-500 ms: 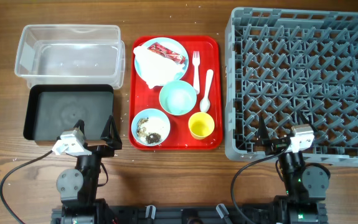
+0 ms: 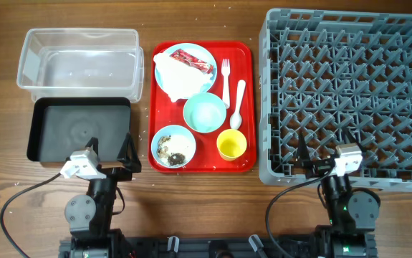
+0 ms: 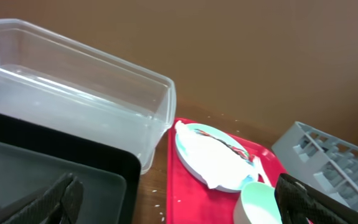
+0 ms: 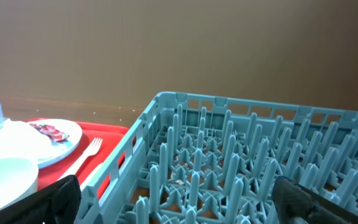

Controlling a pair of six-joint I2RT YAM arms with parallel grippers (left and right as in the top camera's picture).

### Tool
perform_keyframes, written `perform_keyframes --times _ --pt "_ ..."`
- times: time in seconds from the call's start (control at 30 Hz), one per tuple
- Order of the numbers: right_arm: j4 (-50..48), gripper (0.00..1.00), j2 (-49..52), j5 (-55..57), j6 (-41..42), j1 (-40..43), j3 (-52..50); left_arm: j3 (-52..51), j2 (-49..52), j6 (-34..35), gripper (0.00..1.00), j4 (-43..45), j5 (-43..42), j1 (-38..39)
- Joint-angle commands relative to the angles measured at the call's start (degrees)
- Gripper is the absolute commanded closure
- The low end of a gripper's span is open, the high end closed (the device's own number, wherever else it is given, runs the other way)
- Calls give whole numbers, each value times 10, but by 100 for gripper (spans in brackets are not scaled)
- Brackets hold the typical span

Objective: Sort waste into correct bins and load items into the dishwasher rack

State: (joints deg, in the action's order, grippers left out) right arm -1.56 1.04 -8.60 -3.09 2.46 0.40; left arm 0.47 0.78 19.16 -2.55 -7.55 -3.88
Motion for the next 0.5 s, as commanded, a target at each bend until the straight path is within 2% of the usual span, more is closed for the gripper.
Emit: perform_keyframes --times 0.0,0.47 --pt "-4 0 -5 -10 1 2 -1 -2 -6 -7 0 8 -21 -2" --pt "-80 0 -5 -9 1 2 -1 -1 -6 -8 0 43 -32 -2"
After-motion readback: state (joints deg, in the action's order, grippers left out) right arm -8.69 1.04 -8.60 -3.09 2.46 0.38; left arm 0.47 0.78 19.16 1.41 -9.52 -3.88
